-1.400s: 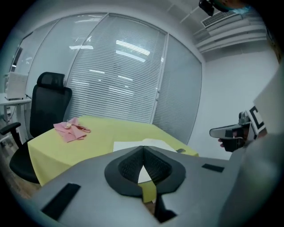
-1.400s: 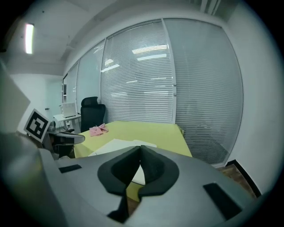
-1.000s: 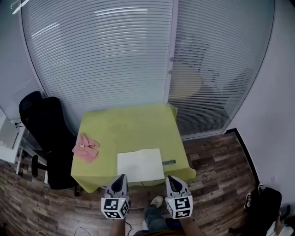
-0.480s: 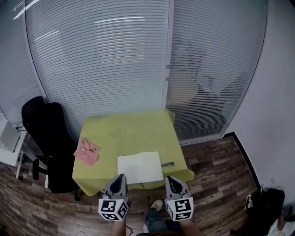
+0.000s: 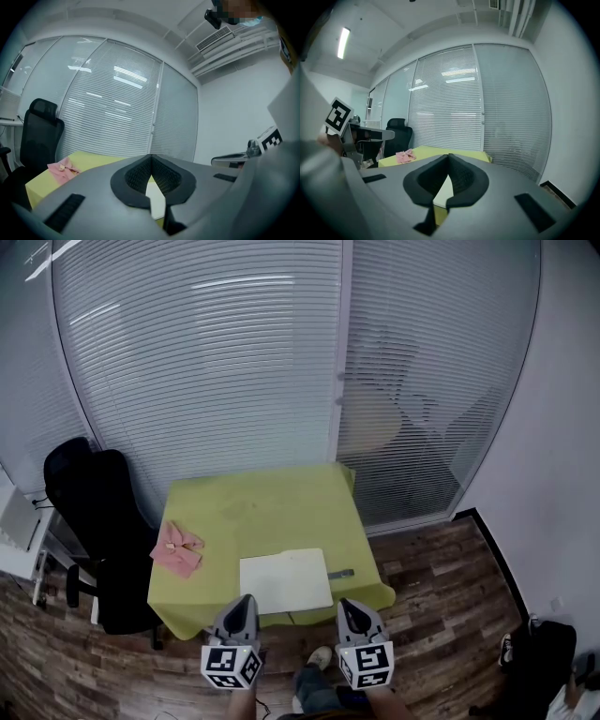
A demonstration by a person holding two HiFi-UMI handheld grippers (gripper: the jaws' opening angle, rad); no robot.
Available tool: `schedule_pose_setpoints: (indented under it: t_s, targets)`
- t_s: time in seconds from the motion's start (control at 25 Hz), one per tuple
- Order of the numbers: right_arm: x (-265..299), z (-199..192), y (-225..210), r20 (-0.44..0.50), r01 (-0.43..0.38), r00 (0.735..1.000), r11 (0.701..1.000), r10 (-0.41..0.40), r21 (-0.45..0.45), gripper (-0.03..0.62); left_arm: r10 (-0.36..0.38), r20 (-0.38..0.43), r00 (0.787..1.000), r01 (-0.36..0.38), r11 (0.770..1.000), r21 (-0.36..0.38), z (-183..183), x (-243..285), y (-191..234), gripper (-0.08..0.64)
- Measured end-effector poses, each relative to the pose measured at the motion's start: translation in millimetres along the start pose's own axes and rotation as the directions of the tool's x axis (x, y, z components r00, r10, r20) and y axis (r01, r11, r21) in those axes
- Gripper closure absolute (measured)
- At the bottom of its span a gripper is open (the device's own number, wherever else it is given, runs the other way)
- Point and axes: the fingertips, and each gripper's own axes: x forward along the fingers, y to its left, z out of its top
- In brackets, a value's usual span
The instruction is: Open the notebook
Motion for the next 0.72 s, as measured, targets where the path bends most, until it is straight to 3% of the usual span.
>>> schedule_pose_setpoints:
  t_s: [0.72]
  targets:
    - [3.4,-2.7,8.4,-0.011,-0.016,1.000,1.000,0.015,-0.009,0.580,0.021,-0.004,1.000,-0.021,1.000,-0.002,-3.8,-4.0,10.4,0.535]
